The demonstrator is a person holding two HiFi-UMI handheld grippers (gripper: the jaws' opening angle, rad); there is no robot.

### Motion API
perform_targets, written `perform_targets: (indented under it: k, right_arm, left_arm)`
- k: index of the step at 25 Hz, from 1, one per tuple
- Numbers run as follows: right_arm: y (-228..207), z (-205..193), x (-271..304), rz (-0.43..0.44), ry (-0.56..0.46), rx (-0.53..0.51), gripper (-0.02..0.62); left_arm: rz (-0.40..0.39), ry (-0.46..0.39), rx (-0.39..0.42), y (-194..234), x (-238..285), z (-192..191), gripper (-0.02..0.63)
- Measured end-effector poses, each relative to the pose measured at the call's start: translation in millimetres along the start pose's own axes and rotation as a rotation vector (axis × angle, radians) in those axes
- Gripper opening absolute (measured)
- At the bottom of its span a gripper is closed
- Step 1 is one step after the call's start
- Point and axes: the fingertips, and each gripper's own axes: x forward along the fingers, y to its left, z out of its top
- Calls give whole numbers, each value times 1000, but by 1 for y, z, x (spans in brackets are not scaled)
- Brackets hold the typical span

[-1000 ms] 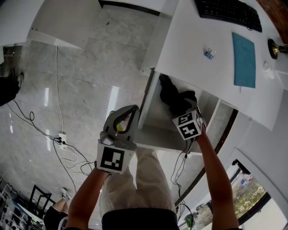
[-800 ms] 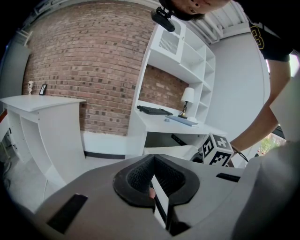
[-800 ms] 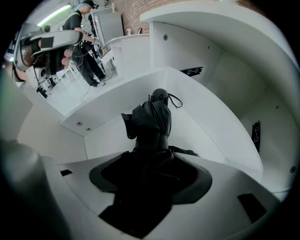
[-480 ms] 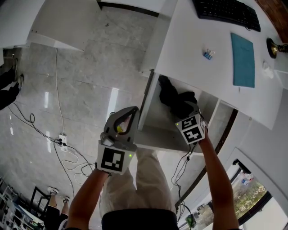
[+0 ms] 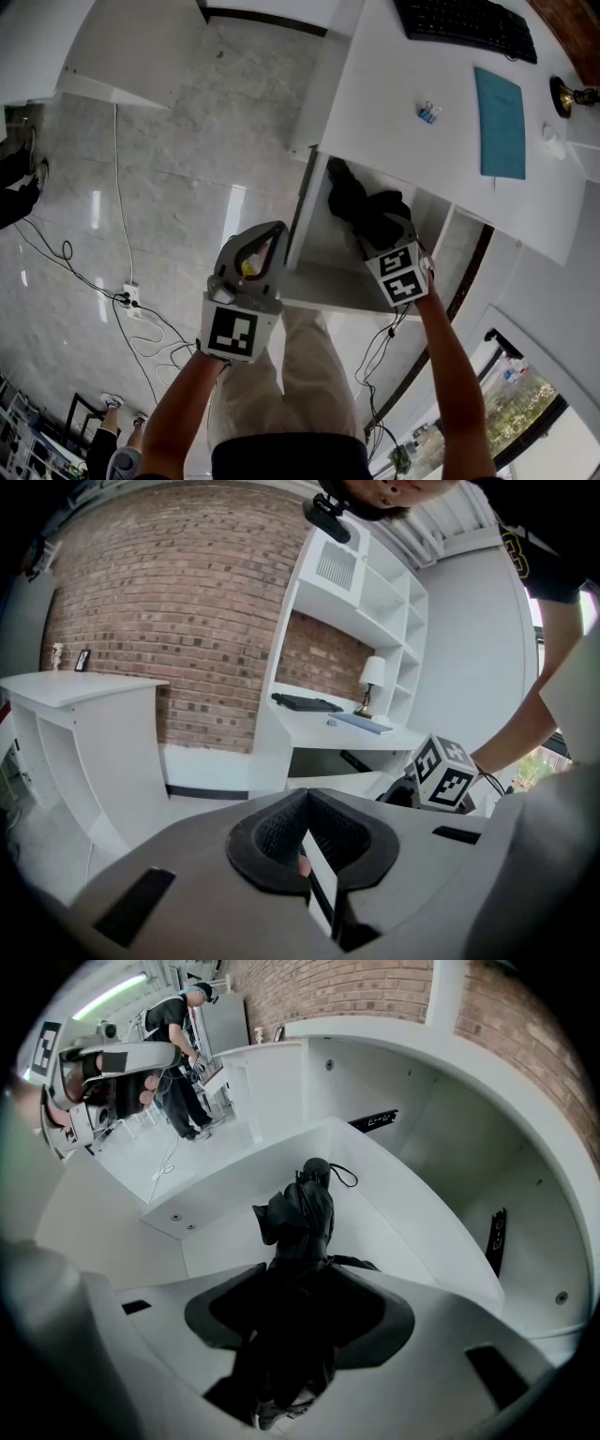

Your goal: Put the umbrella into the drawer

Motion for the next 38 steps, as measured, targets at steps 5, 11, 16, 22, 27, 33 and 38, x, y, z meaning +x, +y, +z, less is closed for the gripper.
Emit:
perform_targets:
  k: [5, 11, 16, 22, 27, 33, 38]
  right_arm:
    - [-7, 5, -16, -45, -20, 9, 164]
    - [-12, 16, -37, -89, -44, 35, 81]
    - [-12, 20, -56, -98, -50, 51, 74]
    - [-15, 30, -83, -139, -82, 71, 32]
    - [-12, 40, -106, -158, -107, 90, 17]
    - [-11, 46, -144, -189, -135, 107, 2]
    - [-1, 53, -178, -165, -195, 160, 1]
  left_arm:
    - [-7, -8, 9, -1, -3, 12, 18]
    - [-4, -36, 23, 5, -9, 35, 18]
    - [-4, -49, 41, 5, -21, 57, 18]
    - [-20, -36, 78, 1, -38, 78, 18]
    - [-32, -52, 91, -4, -50, 101, 18]
    - [-45, -69, 90, -19, -63, 132, 18]
    - [-57, -98, 111, -35, -72, 161, 18]
